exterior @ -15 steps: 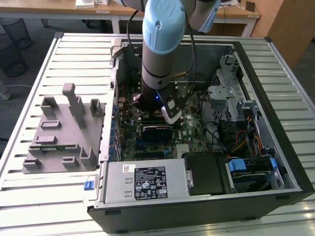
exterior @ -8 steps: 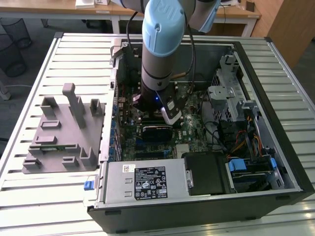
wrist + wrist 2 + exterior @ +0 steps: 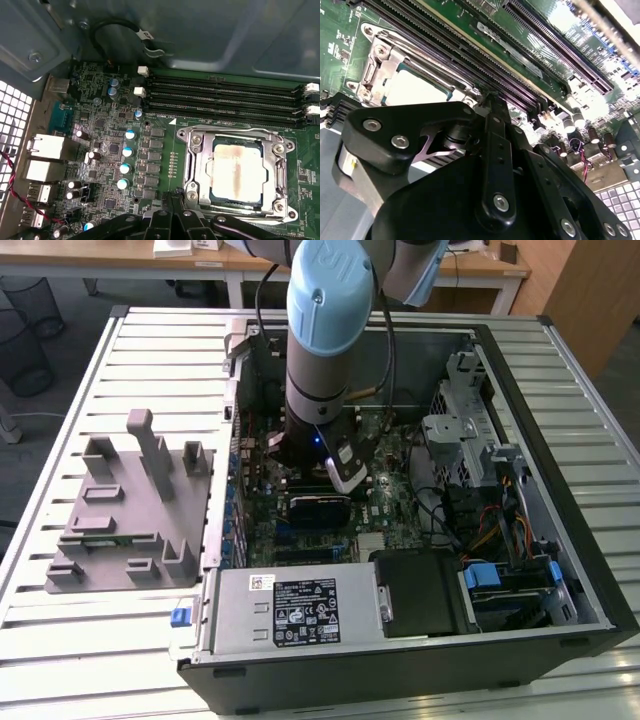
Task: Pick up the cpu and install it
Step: 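Install the second cpu locking lever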
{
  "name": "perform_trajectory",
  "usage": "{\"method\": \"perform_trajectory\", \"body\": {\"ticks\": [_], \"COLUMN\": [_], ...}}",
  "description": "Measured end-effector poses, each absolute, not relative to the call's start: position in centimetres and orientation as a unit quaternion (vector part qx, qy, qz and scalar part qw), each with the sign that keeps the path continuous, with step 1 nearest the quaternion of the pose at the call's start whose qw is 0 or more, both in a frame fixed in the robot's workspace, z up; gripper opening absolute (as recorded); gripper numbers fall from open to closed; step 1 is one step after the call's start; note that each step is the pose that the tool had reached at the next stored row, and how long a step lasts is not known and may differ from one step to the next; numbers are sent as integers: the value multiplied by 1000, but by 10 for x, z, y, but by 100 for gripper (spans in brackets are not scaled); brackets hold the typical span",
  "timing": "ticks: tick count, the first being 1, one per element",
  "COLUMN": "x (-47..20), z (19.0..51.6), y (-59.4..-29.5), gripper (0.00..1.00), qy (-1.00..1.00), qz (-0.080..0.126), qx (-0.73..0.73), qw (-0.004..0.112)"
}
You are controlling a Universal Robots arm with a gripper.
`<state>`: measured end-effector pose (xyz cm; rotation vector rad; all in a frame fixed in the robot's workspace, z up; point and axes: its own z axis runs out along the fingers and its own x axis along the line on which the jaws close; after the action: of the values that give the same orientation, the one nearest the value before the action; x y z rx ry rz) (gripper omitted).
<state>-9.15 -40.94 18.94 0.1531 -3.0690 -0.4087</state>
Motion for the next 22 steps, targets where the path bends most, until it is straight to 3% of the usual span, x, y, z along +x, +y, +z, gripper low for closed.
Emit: {"method": "perform_trajectory", "body": {"ticks": [22], "x": [-92], "z": [217], "y": [-409], "gripper": [11], "qy": [-988], "qz": [-142], "qx": [51], "qw": [21]}}
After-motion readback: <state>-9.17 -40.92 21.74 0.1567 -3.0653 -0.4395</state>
